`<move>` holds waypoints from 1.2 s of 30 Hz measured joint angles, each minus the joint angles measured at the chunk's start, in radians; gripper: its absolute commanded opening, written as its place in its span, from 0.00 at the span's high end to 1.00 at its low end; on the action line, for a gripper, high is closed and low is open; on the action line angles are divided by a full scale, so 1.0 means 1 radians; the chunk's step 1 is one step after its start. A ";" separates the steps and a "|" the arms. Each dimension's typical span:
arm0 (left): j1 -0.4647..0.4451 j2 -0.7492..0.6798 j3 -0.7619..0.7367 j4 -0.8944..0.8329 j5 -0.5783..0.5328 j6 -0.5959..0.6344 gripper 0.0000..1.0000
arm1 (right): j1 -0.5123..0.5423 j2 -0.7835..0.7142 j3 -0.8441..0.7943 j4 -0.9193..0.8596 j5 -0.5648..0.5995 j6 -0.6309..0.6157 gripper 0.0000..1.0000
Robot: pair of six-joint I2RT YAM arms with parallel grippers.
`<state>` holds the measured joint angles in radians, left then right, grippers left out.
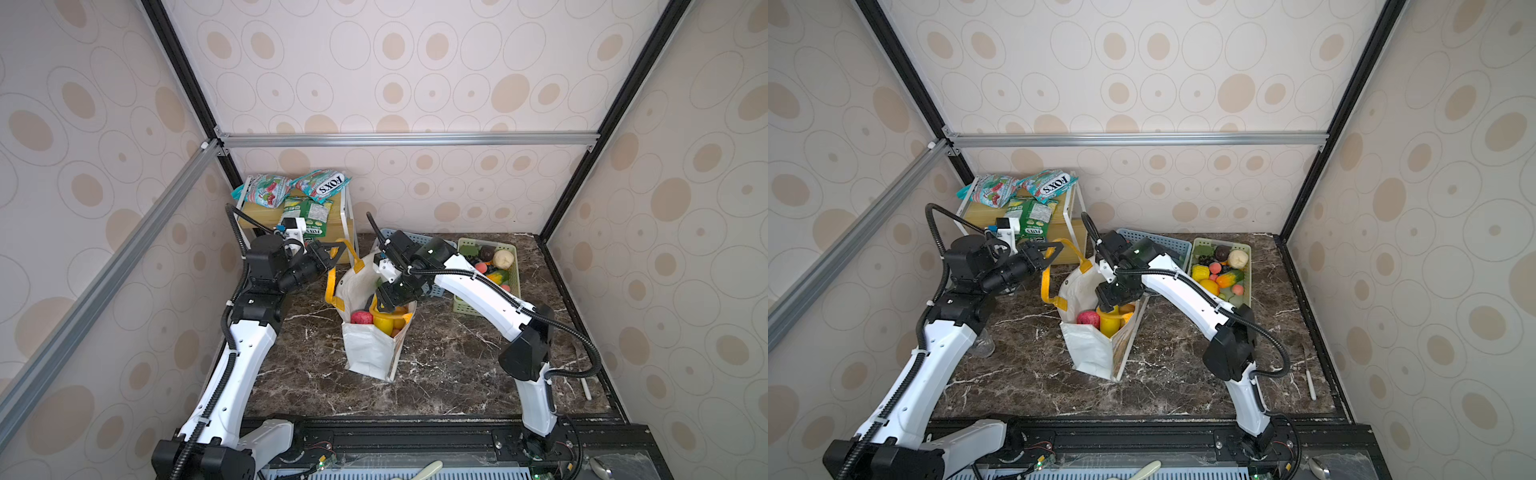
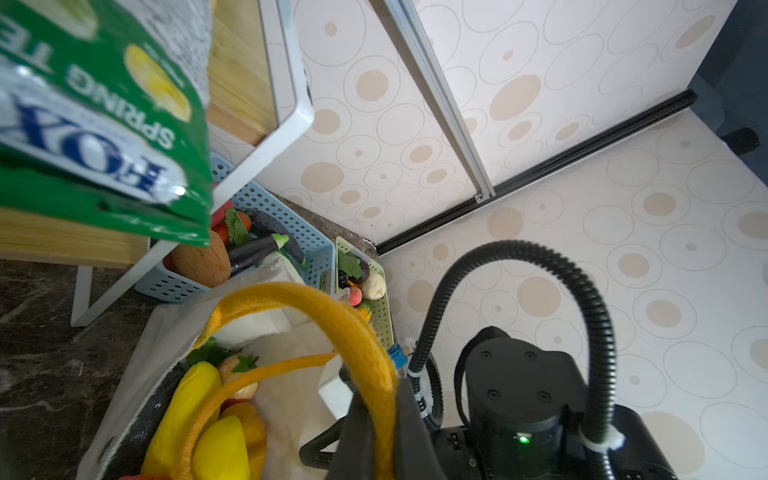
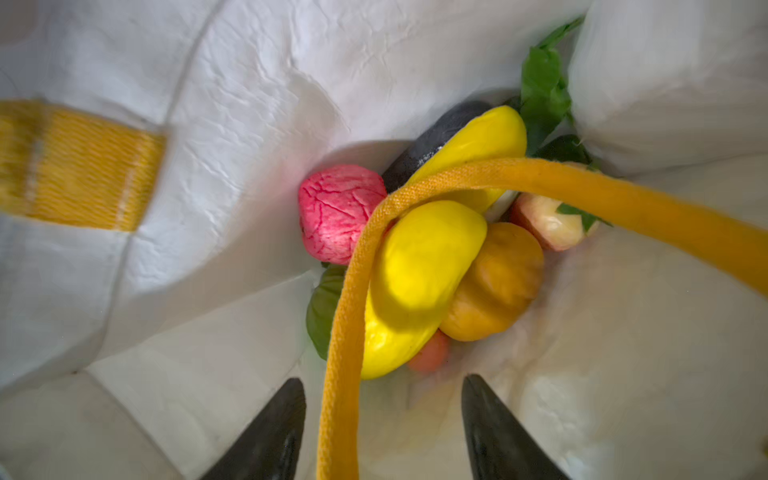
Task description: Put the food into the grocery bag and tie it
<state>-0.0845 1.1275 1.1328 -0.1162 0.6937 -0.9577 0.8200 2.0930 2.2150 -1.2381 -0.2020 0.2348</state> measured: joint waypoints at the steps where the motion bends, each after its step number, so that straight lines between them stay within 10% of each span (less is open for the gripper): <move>1: 0.006 0.000 -0.005 0.005 0.010 0.000 0.92 | 0.002 0.020 0.034 -0.026 0.000 -0.013 0.36; 11: 0.029 0.022 -0.033 0.032 0.079 0.016 0.95 | 0.052 0.107 0.175 -0.250 0.002 -0.087 0.41; 21: 0.039 0.015 -0.048 0.048 0.083 0.019 0.98 | 0.074 0.115 0.108 -0.272 0.078 -0.098 0.86; 36: -0.038 0.000 -0.045 0.009 0.010 0.011 0.90 | 0.005 -0.470 -0.570 0.478 -0.013 0.005 0.88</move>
<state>-0.1226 1.1275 1.0874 -0.1074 0.7036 -0.9466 0.8246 1.6226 1.6447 -0.7605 -0.2150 0.2401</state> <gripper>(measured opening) 0.078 0.113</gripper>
